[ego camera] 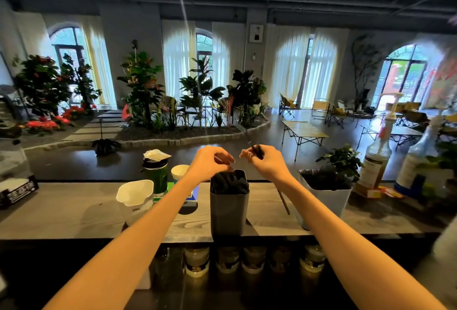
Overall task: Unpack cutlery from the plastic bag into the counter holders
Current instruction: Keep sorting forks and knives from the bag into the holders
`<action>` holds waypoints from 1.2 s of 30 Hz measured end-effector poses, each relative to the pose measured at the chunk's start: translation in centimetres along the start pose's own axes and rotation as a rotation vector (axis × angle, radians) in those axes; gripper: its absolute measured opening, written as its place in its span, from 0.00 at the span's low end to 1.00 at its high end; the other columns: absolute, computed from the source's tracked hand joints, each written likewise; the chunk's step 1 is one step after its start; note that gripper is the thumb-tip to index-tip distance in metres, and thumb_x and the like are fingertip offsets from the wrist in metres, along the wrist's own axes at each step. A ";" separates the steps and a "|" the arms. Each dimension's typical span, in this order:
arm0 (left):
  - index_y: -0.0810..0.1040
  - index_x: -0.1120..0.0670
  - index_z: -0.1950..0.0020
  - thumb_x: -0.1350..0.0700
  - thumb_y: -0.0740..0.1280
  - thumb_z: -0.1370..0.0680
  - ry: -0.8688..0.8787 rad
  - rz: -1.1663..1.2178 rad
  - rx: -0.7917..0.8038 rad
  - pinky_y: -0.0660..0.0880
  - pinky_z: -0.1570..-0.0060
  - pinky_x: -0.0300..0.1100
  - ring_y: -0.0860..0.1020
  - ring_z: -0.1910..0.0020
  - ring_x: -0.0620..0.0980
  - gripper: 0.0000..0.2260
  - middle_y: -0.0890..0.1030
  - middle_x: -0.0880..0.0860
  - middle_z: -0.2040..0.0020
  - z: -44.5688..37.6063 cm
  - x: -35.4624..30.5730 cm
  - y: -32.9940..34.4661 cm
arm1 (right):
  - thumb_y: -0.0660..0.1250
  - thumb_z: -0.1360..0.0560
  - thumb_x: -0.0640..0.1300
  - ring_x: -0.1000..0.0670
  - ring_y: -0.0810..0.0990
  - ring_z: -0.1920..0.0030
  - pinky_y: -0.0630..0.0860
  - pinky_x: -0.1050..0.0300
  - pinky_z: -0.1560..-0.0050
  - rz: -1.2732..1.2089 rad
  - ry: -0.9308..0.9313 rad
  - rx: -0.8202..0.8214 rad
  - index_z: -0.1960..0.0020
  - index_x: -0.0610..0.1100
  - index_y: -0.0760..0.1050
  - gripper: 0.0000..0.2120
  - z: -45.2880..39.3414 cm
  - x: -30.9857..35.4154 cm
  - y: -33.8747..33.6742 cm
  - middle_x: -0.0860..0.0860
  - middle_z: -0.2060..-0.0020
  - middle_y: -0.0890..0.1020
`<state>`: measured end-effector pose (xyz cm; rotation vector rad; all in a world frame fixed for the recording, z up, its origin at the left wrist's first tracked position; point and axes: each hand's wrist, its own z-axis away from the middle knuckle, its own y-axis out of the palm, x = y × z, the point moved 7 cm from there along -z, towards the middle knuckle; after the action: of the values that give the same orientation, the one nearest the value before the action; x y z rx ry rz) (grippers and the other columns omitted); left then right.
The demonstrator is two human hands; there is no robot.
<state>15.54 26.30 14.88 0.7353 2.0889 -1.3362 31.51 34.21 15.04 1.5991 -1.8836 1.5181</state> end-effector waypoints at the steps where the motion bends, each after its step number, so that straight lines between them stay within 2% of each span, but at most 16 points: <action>1: 0.85 0.52 0.51 0.60 0.78 0.28 0.011 0.041 -0.010 0.82 0.50 0.40 0.84 0.54 0.45 0.08 0.86 0.49 0.56 0.1 -0.3 -0.3 | 0.66 0.18 0.47 0.55 0.78 0.62 0.76 0.59 0.59 -0.046 0.034 0.039 0.49 0.43 0.85 0.11 0.2 -0.2 0.1 0.52 0.62 0.83; 4: 0.84 0.51 0.45 0.53 0.76 0.26 -0.002 0.243 -0.072 0.80 0.57 0.37 0.84 0.53 0.45 0.11 0.86 0.49 0.52 0.3 -1.6 -0.8 | 0.59 0.15 0.49 0.55 0.66 0.72 0.64 0.63 0.72 -0.316 0.150 0.312 0.48 0.41 0.82 0.17 1.4 -0.1 1.7 0.55 0.72 0.72; 6: 0.83 0.51 0.42 0.52 0.75 0.25 -0.014 0.416 -0.125 0.79 0.59 0.35 0.84 0.54 0.45 0.12 0.85 0.52 0.51 0.5 -2.7 -1.0 | 0.57 0.15 0.49 0.56 0.63 0.74 0.61 0.64 0.74 -0.470 0.197 0.507 0.44 0.35 0.80 0.19 2.9 0.3 2.5 0.54 0.73 0.68; 8: 0.83 0.53 0.41 0.55 0.72 0.22 0.016 0.543 -0.158 0.79 0.57 0.36 0.84 0.52 0.47 0.10 0.86 0.53 0.51 0.9 -3.7 -1.2 | 0.57 0.15 0.49 0.55 0.62 0.73 0.61 0.64 0.73 -0.517 0.181 0.637 0.40 0.32 0.78 0.21 4.3 0.9 2.5 0.52 0.72 0.66; 11: 0.85 0.57 0.45 0.58 0.69 0.20 0.063 0.498 -0.150 0.80 0.57 0.35 0.85 0.54 0.48 0.07 0.87 0.53 0.53 1.8 -5.0 -0.9 | 0.57 0.15 0.52 0.54 0.68 0.68 0.68 0.63 0.66 -0.444 0.109 0.668 0.39 0.35 0.80 0.23 5.9 1.4 1.3 0.50 0.67 0.72; 14: 0.86 0.55 0.46 0.58 0.70 0.21 0.095 0.368 -0.056 0.79 0.56 0.33 0.85 0.59 0.46 0.07 0.87 0.50 0.54 2.5 -6.6 0.2 | 0.57 0.15 0.52 0.54 0.77 0.62 0.76 0.61 0.57 -0.352 0.092 0.632 0.38 0.39 0.81 0.21 6.7 1.7 -0.1 0.50 0.62 0.79; 16: 0.86 0.54 0.44 0.57 0.70 0.21 0.123 0.315 0.027 0.79 0.56 0.32 0.86 0.58 0.47 0.08 0.87 0.50 0.54 3.0 -7.8 1.1 | 0.58 0.15 0.52 0.54 0.75 0.64 0.75 0.61 0.60 -0.368 0.109 0.663 0.37 0.38 0.80 0.21 7.3 1.9 -0.6 0.51 0.64 0.77; 18: 0.86 0.54 0.43 0.57 0.71 0.22 0.147 0.292 0.092 0.78 0.56 0.32 0.86 0.57 0.47 0.08 0.87 0.51 0.52 3.4 -9.0 1.8 | 0.58 0.15 0.50 0.56 0.68 0.69 0.68 0.64 0.68 -0.409 0.112 0.712 0.36 0.35 0.78 0.21 8.0 2.1 -0.9 0.52 0.67 0.72; 20: 0.86 0.55 0.44 0.57 0.72 0.23 0.153 0.283 0.144 0.78 0.56 0.31 0.85 0.58 0.46 0.08 0.87 0.51 0.52 3.8 -10.0 2.1 | 0.60 0.15 0.47 0.57 0.64 0.70 0.63 0.65 0.71 -0.441 0.115 0.754 0.35 0.32 0.76 0.20 8.6 2.2 -1.3 0.53 0.68 0.69; 24: 0.86 0.56 0.46 0.59 0.74 0.25 0.187 0.230 0.207 0.76 0.55 0.29 0.84 0.55 0.43 0.08 0.87 0.51 0.53 4.3 -11.7 3.0 | 0.61 0.16 0.43 0.57 0.66 0.69 0.63 0.65 0.71 -0.449 0.104 0.818 0.35 0.27 0.71 0.19 10.2 2.4 -2.5 0.53 0.66 0.75; 28: 0.86 0.54 0.46 0.58 0.75 0.25 0.222 0.182 0.289 0.77 0.53 0.32 0.84 0.54 0.46 0.08 0.87 0.50 0.54 4.5 -13.1 4.7 | 0.63 0.17 0.44 0.56 0.65 0.68 0.63 0.65 0.70 -0.392 0.106 0.829 0.38 0.27 0.72 0.19 11.3 1.5 -3.6 0.49 0.64 0.71; 30: 0.87 0.55 0.49 0.57 0.75 0.25 0.231 0.146 0.283 0.78 0.54 0.34 0.84 0.57 0.46 0.06 0.87 0.50 0.56 4.2 -13.4 5.5 | 0.65 0.18 0.45 0.54 0.70 0.66 0.68 0.64 0.65 -0.343 0.107 0.787 0.39 0.27 0.73 0.20 11.5 0.4 -4.3 0.49 0.64 0.75; 32: 0.87 0.55 0.51 0.57 0.76 0.26 0.228 0.103 0.233 0.79 0.55 0.34 0.84 0.60 0.45 0.05 0.87 0.50 0.58 3.5 -13.5 6.1 | 0.68 0.20 0.46 0.50 0.81 0.58 0.79 0.57 0.52 -0.341 0.123 0.679 0.40 0.33 0.76 0.17 11.2 -0.8 -5.7 0.48 0.58 0.82; 34: 0.87 0.56 0.52 0.56 0.77 0.27 0.229 0.079 0.186 0.80 0.55 0.36 0.84 0.62 0.45 0.06 0.87 0.50 0.60 2.7 -13.8 6.4 | 0.71 0.22 0.46 0.46 0.85 0.48 0.80 0.50 0.41 -0.297 0.092 0.530 0.39 0.42 0.78 0.14 10.6 -1.7 -7.8 0.47 0.50 0.86; 36: 0.87 0.57 0.53 0.56 0.77 0.28 0.243 0.072 0.157 0.81 0.56 0.37 0.84 0.63 0.46 0.06 0.87 0.52 0.61 1.7 -14.5 6.8 | 0.72 0.23 0.47 0.51 0.86 0.50 0.82 0.52 0.43 -0.089 0.001 0.331 0.40 0.46 0.80 0.13 10.0 -2.1 -10.8 0.50 0.50 0.86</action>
<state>30.74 24.92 20.17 1.0763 2.1345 -1.4437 45.37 28.96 14.99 1.7862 -1.5987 1.8653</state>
